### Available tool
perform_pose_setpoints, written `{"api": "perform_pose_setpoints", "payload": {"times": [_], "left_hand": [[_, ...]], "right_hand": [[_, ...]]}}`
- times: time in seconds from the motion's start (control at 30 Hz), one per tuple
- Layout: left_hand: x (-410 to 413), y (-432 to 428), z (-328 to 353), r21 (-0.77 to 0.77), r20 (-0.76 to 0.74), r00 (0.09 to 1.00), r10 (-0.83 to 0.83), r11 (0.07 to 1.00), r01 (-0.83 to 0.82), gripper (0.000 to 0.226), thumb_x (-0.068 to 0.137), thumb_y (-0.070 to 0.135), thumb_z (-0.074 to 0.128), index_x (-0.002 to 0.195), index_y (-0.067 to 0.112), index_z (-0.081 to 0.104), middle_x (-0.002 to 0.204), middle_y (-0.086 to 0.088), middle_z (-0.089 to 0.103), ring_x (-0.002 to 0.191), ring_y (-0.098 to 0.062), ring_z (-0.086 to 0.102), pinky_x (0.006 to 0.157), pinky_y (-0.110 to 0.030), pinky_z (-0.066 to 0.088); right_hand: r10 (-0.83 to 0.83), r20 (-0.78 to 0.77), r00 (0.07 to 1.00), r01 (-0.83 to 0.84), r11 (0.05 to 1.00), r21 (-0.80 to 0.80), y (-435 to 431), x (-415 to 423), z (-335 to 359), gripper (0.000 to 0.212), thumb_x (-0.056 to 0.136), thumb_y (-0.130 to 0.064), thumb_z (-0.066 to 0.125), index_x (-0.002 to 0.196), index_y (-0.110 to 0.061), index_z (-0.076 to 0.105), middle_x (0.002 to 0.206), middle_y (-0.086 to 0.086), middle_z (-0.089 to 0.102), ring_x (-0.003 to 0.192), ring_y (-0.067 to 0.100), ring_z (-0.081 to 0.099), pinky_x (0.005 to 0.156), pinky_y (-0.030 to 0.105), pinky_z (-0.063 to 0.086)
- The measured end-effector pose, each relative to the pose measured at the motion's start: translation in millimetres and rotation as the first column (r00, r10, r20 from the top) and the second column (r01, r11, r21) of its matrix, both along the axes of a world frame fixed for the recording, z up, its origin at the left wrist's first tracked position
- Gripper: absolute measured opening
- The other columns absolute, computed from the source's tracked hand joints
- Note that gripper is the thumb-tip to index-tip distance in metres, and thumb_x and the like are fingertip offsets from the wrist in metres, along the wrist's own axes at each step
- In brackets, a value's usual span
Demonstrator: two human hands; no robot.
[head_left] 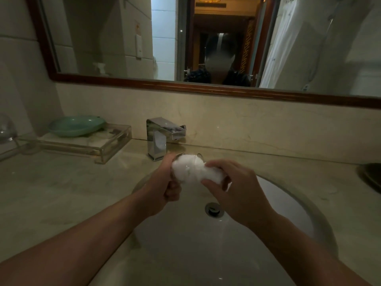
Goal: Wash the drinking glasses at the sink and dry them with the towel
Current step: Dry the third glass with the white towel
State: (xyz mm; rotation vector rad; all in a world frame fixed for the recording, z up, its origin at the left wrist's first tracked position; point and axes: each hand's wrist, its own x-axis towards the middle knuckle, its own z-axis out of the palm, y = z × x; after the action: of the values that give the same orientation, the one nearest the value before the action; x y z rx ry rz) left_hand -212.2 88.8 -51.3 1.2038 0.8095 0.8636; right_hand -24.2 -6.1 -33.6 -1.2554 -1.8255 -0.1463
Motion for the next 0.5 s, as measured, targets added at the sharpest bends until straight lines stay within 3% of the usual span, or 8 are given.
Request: {"api": "perform_pose_setpoints", "payload": {"times": [0.07, 0.13, 0.23, 0.27, 0.33, 0.43, 0.5], "left_hand": [[1, -2, 2, 0.122, 0.026, 1.0, 0.001, 0.993, -0.004, 0.051, 0.104, 0.06, 0.035, 0.072, 0.022, 0.044, 0.062, -0.005, 0.019, 0.051, -0.018, 0.018, 0.052, -0.028, 0.016], [3, -7, 5, 0.25, 0.008, 1.0, 0.007, 0.968, -0.009, 0.058, 0.106, 0.061, 0.031, 0.079, 0.015, 0.053, 0.058, -0.004, 0.029, 0.05, -0.017, 0.027, 0.052, -0.027, 0.024], [6, -10, 6, 0.382, -0.046, 0.994, 0.099, 0.921, -0.074, 0.061, 0.095, 0.066, 0.04, 0.097, 0.009, 0.058, 0.071, -0.003, 0.052, 0.064, -0.015, 0.047, 0.059, -0.033, 0.04], [5, -9, 6, 0.435, -0.054, 0.989, 0.137, 0.895, -0.1, 0.058, 0.09, 0.066, 0.043, 0.098, 0.011, 0.057, 0.077, -0.002, 0.054, 0.069, -0.016, 0.049, 0.062, -0.036, 0.042], [4, -6, 5, 0.589, -0.051, 0.987, 0.153, 0.803, -0.094, 0.044, 0.09, 0.061, 0.046, 0.087, 0.018, 0.053, 0.077, 0.004, 0.052, 0.069, -0.014, 0.047, 0.064, -0.037, 0.042], [-2, -2, 7, 0.824, -0.118, 0.981, 0.152, 0.566, 0.011, 0.024, 0.097, 0.045, 0.05, 0.089, 0.022, 0.051, 0.075, 0.014, 0.052, 0.064, -0.006, 0.046, 0.058, -0.03, 0.043], [-4, -1, 11, 0.92, -0.183, 0.968, 0.172, 0.377, 0.107, 0.018, 0.096, 0.032, 0.058, 0.094, 0.016, 0.053, 0.077, 0.008, 0.053, 0.062, -0.013, 0.049, 0.054, -0.035, 0.044]], "right_hand": [[-0.023, -0.078, 0.997, 0.023, 1.0, 0.003, 0, -4, 0, 0.031, 0.088, -0.041, 0.07, 0.112, -0.021, 0.068, 0.096, -0.016, 0.066, 0.083, -0.003, 0.062, 0.07, 0.009, 0.051], [-0.043, -0.18, 0.983, 0.042, 0.999, -0.011, 0, -6, -1, 0.025, 0.09, -0.041, 0.068, 0.106, -0.022, 0.068, 0.087, -0.017, 0.066, 0.077, -0.001, 0.065, 0.064, 0.013, 0.053], [-0.071, -0.412, 0.909, 0.02, 0.992, -0.127, -6, -14, -2, 0.023, 0.094, -0.038, 0.065, 0.098, -0.015, 0.069, 0.077, -0.005, 0.068, 0.059, 0.009, 0.067, 0.05, 0.018, 0.051], [-0.098, -0.524, 0.846, -0.023, 0.976, -0.219, -8, -16, -1, 0.023, 0.095, -0.036, 0.065, 0.097, -0.013, 0.07, 0.076, 0.0, 0.069, 0.054, 0.01, 0.065, 0.049, 0.02, 0.05], [-0.195, -0.753, 0.628, -0.232, 0.877, -0.421, -11, -13, 4, 0.027, 0.097, -0.032, 0.062, 0.097, -0.006, 0.069, 0.072, 0.008, 0.064, 0.047, 0.011, 0.056, 0.045, 0.021, 0.043], [-0.359, -0.897, 0.258, -0.669, 0.603, -0.434, -13, -1, 9, 0.021, 0.102, -0.024, 0.051, 0.094, -0.005, 0.058, 0.067, 0.008, 0.051, 0.038, 0.006, 0.039, 0.033, 0.014, 0.024], [-0.413, -0.882, 0.225, -0.741, 0.515, -0.43, -13, 1, 6, 0.027, 0.104, -0.026, 0.043, 0.082, -0.014, 0.052, 0.062, 0.002, 0.045, 0.035, 0.004, 0.032, 0.031, 0.013, 0.018]]}}
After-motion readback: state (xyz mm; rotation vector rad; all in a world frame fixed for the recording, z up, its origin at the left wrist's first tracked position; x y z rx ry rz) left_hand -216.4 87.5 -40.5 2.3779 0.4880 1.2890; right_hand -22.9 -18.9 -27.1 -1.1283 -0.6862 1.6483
